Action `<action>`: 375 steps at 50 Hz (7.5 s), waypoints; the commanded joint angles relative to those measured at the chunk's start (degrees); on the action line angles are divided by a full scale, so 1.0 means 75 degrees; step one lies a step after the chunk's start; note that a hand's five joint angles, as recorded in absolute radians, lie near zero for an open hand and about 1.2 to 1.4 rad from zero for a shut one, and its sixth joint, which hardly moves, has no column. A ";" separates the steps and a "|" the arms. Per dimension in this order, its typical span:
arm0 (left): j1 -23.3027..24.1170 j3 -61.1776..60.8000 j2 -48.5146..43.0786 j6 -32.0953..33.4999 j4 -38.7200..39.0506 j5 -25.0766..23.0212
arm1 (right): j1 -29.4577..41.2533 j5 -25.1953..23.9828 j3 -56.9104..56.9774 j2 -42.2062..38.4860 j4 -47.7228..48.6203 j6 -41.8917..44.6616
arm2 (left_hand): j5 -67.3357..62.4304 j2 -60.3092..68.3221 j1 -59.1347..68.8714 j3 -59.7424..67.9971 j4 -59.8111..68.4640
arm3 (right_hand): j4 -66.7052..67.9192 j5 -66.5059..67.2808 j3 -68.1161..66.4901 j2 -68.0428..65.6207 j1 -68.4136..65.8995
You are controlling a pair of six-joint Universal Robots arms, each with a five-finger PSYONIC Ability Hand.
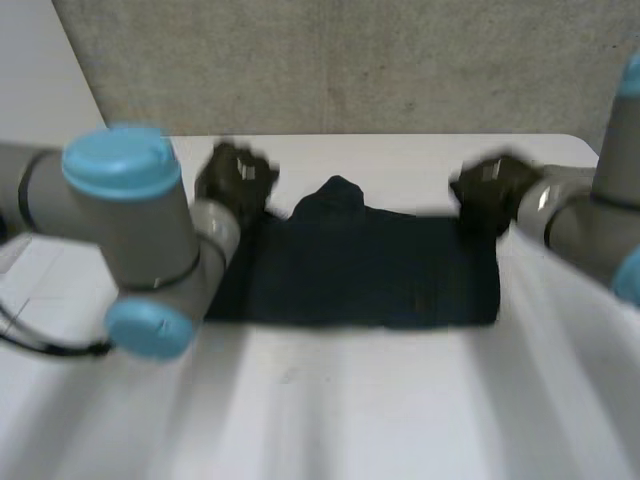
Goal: Fold the laundry.
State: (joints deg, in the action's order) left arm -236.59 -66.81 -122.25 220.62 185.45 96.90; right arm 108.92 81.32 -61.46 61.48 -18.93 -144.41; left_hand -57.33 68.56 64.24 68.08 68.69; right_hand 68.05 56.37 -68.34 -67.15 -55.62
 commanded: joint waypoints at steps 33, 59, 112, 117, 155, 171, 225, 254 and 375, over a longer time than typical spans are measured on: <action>0.0537 -0.3595 0.0597 -0.0096 0.3340 0.0592 | 0.0196 -0.0085 -0.2655 -0.0134 0.2583 -0.0505 | -0.1689 0.1526 0.2101 0.1589 0.1507 | 0.1593 0.1818 -0.1555 -0.1713 -0.3250; 0.2377 -0.5483 0.2425 -0.1841 -0.1499 0.1647 | -0.0448 -0.0120 -0.5398 0.2174 -0.0991 0.2367 | -0.1689 0.1526 0.2101 0.1589 0.1507 | 0.1593 0.1818 -0.1555 -0.1713 -0.3250; -0.1513 0.0188 -0.2051 -0.1877 -0.0141 -0.2618 | -0.1046 -0.1058 -0.6934 0.2983 0.1610 0.0668 | 0.5084 -0.5248 -0.4673 -0.5184 -0.5266 | 0.1593 0.1818 -0.1555 -0.1713 -0.3250; -0.1454 0.0236 -0.2075 -0.2041 -0.0117 -0.2654 | -0.1070 -0.1058 -0.7004 0.2983 0.1727 0.0668 | 0.4431 -0.4594 -0.4019 -0.4531 -0.4612 | 0.1593 0.1818 -0.1555 -0.1713 -0.3250; 0.0256 -0.0783 -0.1337 -0.0437 0.0421 0.1869 | -0.1058 -0.1058 -0.7086 0.2936 0.1821 0.0656 | -0.1689 0.1526 0.2101 0.1589 0.1507 | 0.1593 0.1818 -0.1555 -0.1713 -0.3250; 0.0492 -0.1205 -0.1337 0.0958 0.1383 0.1858 | -0.1046 -0.1069 -0.7121 0.2912 0.1856 0.0656 | 0.2238 -0.2401 -0.1826 -0.2337 -0.2419 | 0.1593 0.1818 -0.1555 -0.1713 -0.3250; 0.0268 -0.4580 0.2039 -0.4585 -0.2286 -0.0334 | -0.1035 -0.0964 -0.5879 0.1506 0.2829 -0.0844 | -0.0517 0.0354 0.0929 0.0417 0.0336 | 0.1593 0.1818 -0.1555 -0.1713 -0.3250; 0.0151 -0.3912 0.1324 -0.3893 -0.1453 -0.0158 | -0.1035 -0.1550 -0.5550 0.3264 -0.0370 -0.0012 | -0.1689 0.1526 0.2101 0.1589 0.1507 | -0.5083 -0.4858 0.5121 0.4963 0.3426; 0.0128 -0.4720 0.1827 -0.0354 -0.0373 0.1295 | 0.0466 0.0044 -0.3475 0.0521 0.0873 0.0937 | -0.1689 0.1526 0.2101 0.1589 0.1507 | 0.1593 0.1818 -0.1555 -0.1713 -0.3250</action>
State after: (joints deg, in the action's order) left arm -236.73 -98.80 -113.44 217.94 190.93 105.72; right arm 112.99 81.82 -81.10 60.23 -7.07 -137.69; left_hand -55.69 68.69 65.72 68.42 68.69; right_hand 68.08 56.42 -67.81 -67.26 -56.08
